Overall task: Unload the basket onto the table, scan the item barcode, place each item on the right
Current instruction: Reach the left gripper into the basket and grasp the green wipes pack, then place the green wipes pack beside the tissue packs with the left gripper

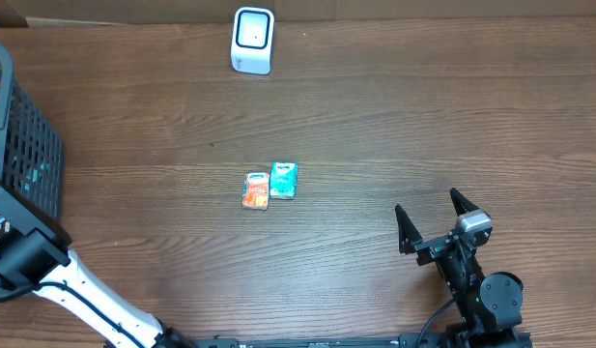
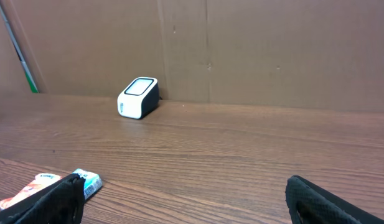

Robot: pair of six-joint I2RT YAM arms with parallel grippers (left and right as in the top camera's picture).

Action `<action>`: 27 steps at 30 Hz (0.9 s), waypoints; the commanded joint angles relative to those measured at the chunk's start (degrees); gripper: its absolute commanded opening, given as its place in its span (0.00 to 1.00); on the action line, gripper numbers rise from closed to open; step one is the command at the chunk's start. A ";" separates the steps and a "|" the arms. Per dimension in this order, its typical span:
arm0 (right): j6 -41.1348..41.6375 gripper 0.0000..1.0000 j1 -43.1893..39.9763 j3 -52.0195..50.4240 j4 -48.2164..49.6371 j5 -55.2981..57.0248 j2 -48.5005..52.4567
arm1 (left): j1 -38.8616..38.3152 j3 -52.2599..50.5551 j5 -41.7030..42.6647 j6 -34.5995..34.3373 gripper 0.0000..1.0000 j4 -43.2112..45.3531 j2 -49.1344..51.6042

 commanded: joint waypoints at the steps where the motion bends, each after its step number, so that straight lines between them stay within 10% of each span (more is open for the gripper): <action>1: 0.13 1.00 -0.15 -0.59 0.33 0.17 -0.42 | -1.16 -1.90 -1.79 1.99 0.54 -0.90 -0.83; 7: 0.13 1.00 -0.15 -0.59 0.31 0.17 -0.42 | -1.01 -1.11 -2.14 1.99 0.30 -3.69 -4.02; 27: 0.13 1.00 -0.15 -0.59 0.33 0.17 -0.42 | -1.20 6.56 -8.83 -3.89 0.29 -2.75 -39.76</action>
